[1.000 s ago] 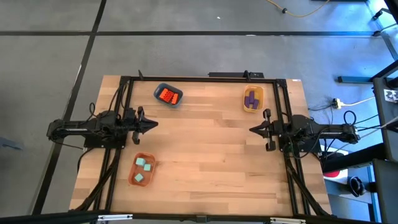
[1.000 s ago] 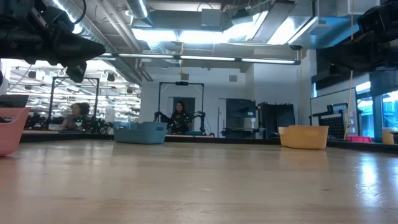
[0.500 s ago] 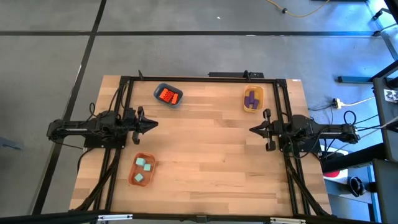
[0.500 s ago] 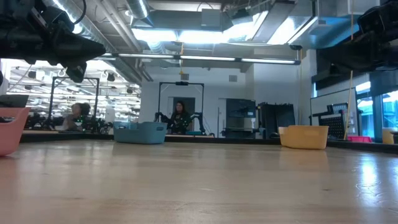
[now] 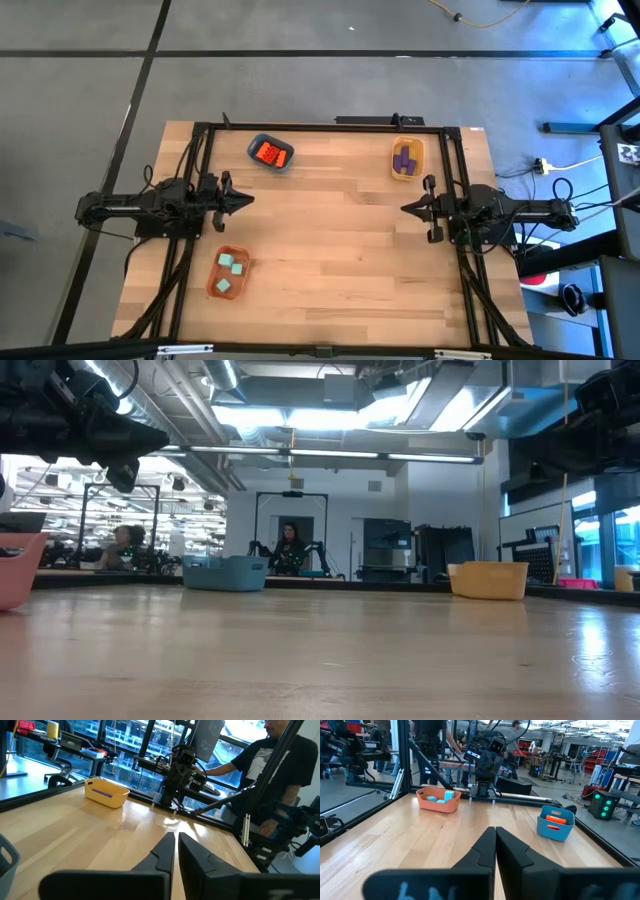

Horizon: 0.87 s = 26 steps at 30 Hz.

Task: Sort & place blocks by color
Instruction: Return to Home Position

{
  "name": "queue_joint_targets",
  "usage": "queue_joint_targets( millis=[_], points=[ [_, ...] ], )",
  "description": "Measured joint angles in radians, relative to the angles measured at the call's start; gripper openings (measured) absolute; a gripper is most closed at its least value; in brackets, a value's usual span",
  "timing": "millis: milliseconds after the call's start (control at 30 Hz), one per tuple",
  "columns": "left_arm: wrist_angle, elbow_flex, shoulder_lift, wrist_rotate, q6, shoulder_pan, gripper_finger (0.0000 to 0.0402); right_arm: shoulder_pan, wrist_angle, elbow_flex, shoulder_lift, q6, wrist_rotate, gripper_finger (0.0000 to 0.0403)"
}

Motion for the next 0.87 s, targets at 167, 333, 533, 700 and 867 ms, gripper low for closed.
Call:
queue_joint_targets(
  millis=[167,333,533,700,867],
  points=[
    [0.0,0.0,0.0,0.0,0.0,0.0,0.0009,0.0,0.0,0.0,0.0,0.0,0.0,0.0015],
    [0.0,0.0,0.0,0.0,0.0,0.0,0.0005,0.0,0.0,0.0,0.0,0.0,0.0,0.0015],
    [0.0,0.0,0.0,0.0,0.0,0.0,0.0006,0.0,0.0,0.0,0.0,0.0,0.0,0.0015],
    [0.0,0.0,0.0,0.0,0.0,0.0,0.0016,0.0,0.0,0.0,0.0,0.0,0.0,0.0015],
    [0.0,0.0,0.0,0.0,0.0,0.0,0.0026,0.0,0.0,0.0,0.0,0.0,0.0,0.0015]
  ],
)
